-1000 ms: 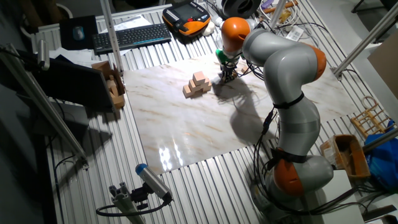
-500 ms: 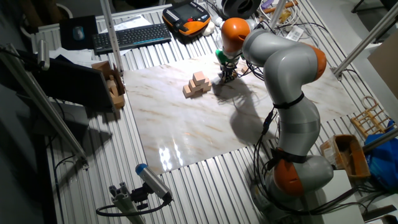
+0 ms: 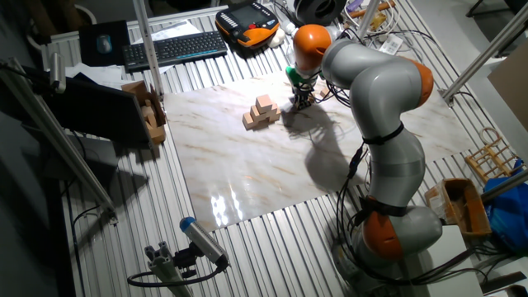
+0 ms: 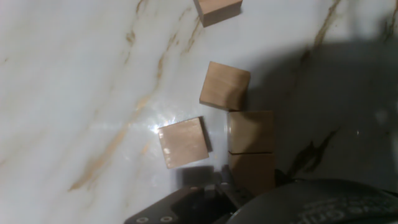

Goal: Stack the blocks into a pyramid shape

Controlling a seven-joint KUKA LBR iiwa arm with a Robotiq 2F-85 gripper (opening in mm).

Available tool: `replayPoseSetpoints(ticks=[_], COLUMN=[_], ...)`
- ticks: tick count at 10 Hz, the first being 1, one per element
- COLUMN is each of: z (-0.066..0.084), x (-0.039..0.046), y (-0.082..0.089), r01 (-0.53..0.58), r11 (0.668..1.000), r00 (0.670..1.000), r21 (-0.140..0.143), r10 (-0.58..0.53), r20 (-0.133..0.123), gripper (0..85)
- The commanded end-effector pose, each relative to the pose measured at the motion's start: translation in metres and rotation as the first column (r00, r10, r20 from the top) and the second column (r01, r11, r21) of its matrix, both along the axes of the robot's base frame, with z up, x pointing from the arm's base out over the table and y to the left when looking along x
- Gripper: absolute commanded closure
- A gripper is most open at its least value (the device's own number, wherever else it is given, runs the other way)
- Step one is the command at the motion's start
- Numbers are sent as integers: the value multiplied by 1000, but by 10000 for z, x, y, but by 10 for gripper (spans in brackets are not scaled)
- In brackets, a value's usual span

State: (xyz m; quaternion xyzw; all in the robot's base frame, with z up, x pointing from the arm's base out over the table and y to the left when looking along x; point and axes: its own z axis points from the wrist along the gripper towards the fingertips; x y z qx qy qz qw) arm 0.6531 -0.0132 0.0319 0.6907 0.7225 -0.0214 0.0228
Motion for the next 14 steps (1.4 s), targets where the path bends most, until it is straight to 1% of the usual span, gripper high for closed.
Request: replayPoseSetpoints(ticks=[1, 3, 4, 8, 9, 10, 12, 14], z=[0, -4, -5, -12, 7, 52, 140, 269], x=[-1, -7, -7, -5, -7, -12, -7, -10], y=[2, 10, 12, 15, 15, 19, 25, 4], r01=[0, 0, -2, 2, 3, 0, -3, -19], r11=[1000, 1000, 1000, 1000, 1000, 1000, 1000, 1000], r00=[1000, 1000, 1000, 1000, 1000, 1000, 1000, 1000], r21=[0, -2, -3, -11, -14, -17, -16, -12], r10=[0, 0, 2, -2, -2, 0, 3, 19], r20=[2, 6, 9, 11, 8, 0, -6, -20], gripper=[510, 510, 340, 340, 340, 340, 340, 340])
